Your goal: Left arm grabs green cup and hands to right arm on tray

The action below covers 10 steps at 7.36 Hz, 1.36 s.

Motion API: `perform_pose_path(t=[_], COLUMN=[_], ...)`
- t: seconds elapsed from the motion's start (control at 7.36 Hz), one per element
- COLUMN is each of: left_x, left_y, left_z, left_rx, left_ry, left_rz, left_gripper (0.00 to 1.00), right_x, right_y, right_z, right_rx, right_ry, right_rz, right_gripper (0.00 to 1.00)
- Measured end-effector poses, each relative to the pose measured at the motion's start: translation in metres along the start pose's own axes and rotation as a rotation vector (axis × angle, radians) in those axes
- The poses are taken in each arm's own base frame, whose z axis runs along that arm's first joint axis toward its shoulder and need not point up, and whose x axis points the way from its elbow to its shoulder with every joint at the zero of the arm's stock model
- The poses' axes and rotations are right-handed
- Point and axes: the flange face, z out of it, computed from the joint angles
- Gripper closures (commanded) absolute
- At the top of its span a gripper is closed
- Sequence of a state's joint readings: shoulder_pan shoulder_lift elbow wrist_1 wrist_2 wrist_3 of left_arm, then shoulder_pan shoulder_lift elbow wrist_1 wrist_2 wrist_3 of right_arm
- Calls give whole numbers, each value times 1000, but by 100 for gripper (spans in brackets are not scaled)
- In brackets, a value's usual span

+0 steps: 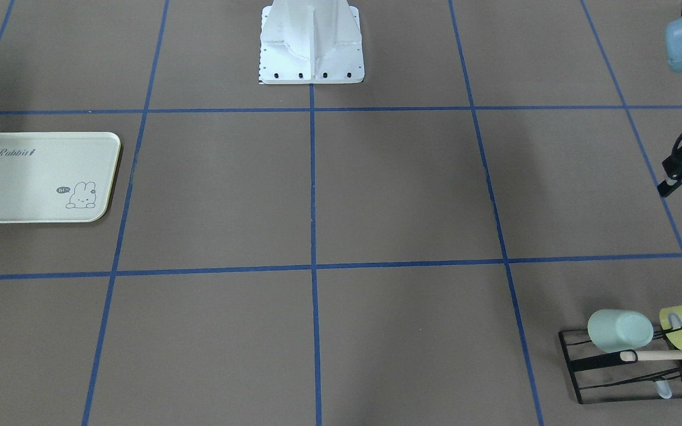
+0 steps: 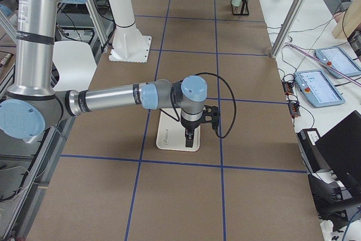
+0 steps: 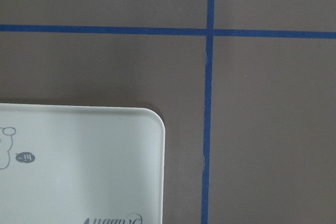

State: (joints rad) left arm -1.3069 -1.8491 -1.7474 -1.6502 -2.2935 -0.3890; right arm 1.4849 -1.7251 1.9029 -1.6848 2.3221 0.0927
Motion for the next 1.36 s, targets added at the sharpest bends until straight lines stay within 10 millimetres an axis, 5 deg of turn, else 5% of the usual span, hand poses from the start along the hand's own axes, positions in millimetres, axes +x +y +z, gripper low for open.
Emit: perform_pose_path(t=[0.41,1.09,1.36], left_x=[49,67,63], left_y=[-72,-145,-153], left_z=[24,69,81], left_rx=[-12,-54,-73], left_ry=[-1,-82,-90], left_rz=[9,-11,-16], left_gripper=[0,0,0], right_x=[2,3,2], right_y=[7,12,12], right_z=[1,3,3], right_rx=[-5,-12,-11], right_ry=[-4,-9,-17], right_rz=[6,10,8], right_gripper=[0,0,0])
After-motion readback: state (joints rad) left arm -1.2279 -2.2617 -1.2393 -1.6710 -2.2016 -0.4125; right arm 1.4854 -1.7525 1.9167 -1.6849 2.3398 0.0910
